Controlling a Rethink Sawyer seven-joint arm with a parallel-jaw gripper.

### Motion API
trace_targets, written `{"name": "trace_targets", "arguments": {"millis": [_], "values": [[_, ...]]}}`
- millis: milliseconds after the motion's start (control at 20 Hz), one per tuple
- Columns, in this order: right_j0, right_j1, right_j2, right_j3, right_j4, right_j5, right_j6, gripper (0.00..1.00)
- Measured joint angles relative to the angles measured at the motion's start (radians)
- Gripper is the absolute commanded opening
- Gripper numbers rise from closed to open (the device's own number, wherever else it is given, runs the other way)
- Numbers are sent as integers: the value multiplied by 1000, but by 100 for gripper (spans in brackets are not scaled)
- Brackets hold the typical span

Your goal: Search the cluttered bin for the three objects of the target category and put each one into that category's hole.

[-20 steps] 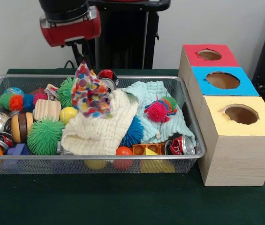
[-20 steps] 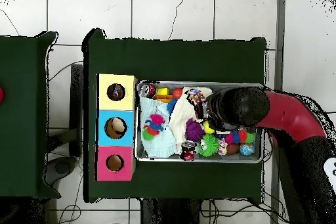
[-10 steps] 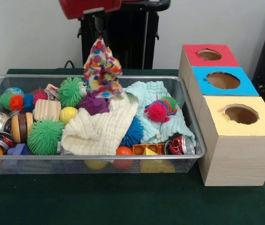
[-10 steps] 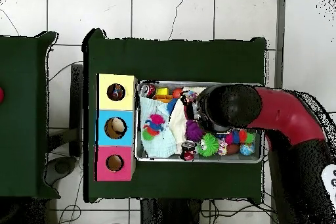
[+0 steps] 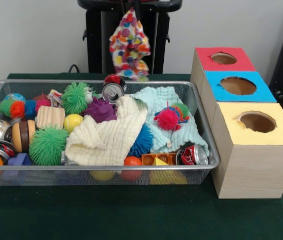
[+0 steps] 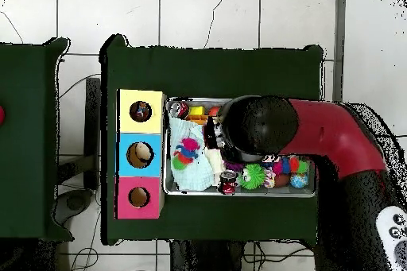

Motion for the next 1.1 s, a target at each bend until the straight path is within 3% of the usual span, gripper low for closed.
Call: {"name": "trace_targets", "arguments": {"millis": [750,1100], "values": [[249,-25,-71,-2,36,-8,37,0],[354,12,-137,-20,36,-67,130,0]]}}
